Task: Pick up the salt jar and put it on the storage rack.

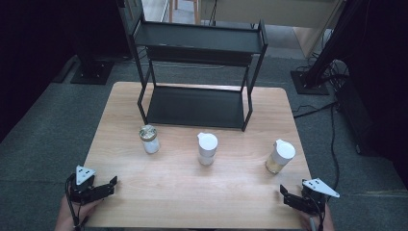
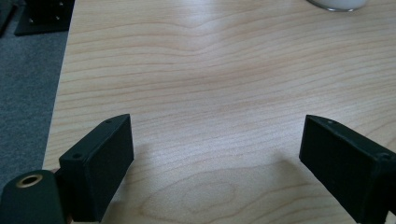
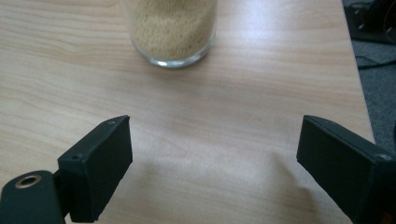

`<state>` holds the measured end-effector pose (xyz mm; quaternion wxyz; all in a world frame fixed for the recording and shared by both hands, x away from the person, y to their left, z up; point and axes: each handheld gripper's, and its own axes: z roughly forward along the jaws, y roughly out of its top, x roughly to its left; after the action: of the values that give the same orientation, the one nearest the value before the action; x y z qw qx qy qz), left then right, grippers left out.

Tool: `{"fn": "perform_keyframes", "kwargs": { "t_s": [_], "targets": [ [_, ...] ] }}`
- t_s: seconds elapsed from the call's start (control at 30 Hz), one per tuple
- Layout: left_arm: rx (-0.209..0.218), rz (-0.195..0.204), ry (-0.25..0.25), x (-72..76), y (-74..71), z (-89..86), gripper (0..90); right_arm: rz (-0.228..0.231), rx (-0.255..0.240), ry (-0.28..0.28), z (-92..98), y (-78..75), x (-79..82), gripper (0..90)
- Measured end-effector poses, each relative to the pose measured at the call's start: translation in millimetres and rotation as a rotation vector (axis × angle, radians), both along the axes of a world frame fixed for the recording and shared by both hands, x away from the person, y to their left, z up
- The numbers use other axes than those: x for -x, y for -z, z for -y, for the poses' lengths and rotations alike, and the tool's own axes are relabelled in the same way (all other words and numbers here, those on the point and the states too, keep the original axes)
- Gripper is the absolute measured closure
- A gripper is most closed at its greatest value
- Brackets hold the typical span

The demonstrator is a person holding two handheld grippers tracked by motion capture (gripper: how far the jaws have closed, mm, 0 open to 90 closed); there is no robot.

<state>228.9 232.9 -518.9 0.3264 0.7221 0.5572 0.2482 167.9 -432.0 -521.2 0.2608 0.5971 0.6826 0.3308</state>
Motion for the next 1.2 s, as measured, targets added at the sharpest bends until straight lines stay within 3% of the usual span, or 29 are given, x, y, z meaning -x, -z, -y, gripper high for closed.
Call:
{"fn": "perform_keyframes", "kwargs": {
  "t_s": [0.53,0.63,0.77,1.1,1.13,1.2],
  "targets": [
    [-0.02,-0.005,-0.017,-1.7,-0.1,3.2,10.2,-0.014,0.014,-0.013,-2.9,1.9,-4.2,9.2],
    [-0.036,-0.011,-0.053,-3.7,-1.5,4.2,10.2,-0.016,0.015,-0.01,-2.9,1.9,-4.4,9.2],
    [0.004,-0.004,-0.044,-4.8,-7.0,7.5,10.2,-0.016,0.017,-0.012,-3.0,2.0,-4.4,9.2],
    [0.037,-0.022,-0.037,-16.5,-13.0,27.0,10.2,-0.02,0.024,-0.013,-4.0,2.1,-4.7,9.2],
    [0.058,-0.024,-0.026,-18.8,-14.3,31.3,10.2,-0.022,0.023,-0.014,-4.0,2.2,-5.0,9.2],
    [0.042,-0.031,-0.009,-20.6,-14.2,36.5,10.2,-0.026,0.02,-0.013,-3.7,2.2,-5.3,9.2]
  ]
}}
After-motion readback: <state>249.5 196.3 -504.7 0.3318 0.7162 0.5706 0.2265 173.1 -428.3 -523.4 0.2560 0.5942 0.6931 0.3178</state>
